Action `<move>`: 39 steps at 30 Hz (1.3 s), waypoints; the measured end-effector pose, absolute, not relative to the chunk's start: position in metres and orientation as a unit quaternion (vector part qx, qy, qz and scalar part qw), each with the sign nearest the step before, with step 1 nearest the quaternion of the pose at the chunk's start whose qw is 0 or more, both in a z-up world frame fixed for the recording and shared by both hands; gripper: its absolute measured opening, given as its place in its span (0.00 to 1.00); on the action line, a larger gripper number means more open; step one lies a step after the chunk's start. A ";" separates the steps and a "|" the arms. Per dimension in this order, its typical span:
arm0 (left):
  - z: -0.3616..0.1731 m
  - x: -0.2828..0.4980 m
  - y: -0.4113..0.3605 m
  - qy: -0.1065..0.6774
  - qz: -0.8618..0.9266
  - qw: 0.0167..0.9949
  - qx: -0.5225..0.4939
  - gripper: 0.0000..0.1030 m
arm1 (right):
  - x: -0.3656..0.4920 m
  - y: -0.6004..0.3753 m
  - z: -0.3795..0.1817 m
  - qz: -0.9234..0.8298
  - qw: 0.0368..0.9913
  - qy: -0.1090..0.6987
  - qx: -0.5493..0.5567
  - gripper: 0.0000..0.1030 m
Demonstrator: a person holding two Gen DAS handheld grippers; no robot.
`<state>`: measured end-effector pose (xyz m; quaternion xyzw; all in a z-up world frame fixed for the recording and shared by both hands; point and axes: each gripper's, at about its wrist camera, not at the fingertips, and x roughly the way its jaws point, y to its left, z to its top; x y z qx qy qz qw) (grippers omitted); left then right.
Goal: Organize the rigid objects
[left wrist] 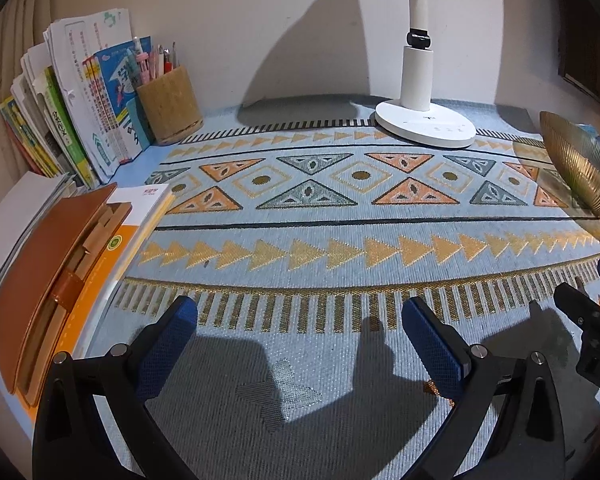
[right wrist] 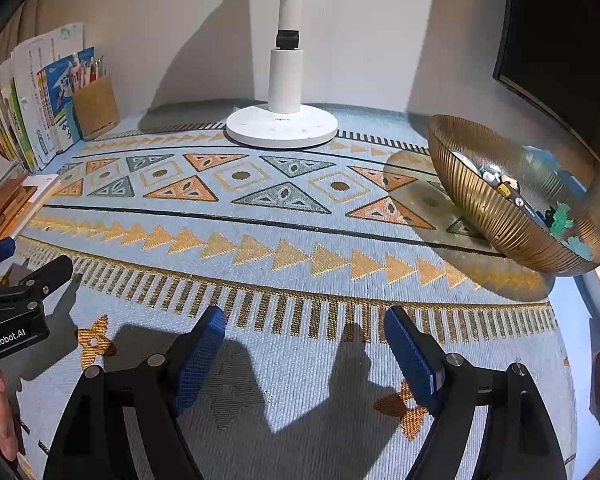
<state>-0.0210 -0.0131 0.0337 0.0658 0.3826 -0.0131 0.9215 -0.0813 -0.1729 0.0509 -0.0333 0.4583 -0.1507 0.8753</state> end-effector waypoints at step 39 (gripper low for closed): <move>0.015 -0.002 -0.001 0.453 -0.028 0.891 0.020 0.99 | -0.079 -0.175 0.046 -0.154 0.868 0.470 -0.031 0.79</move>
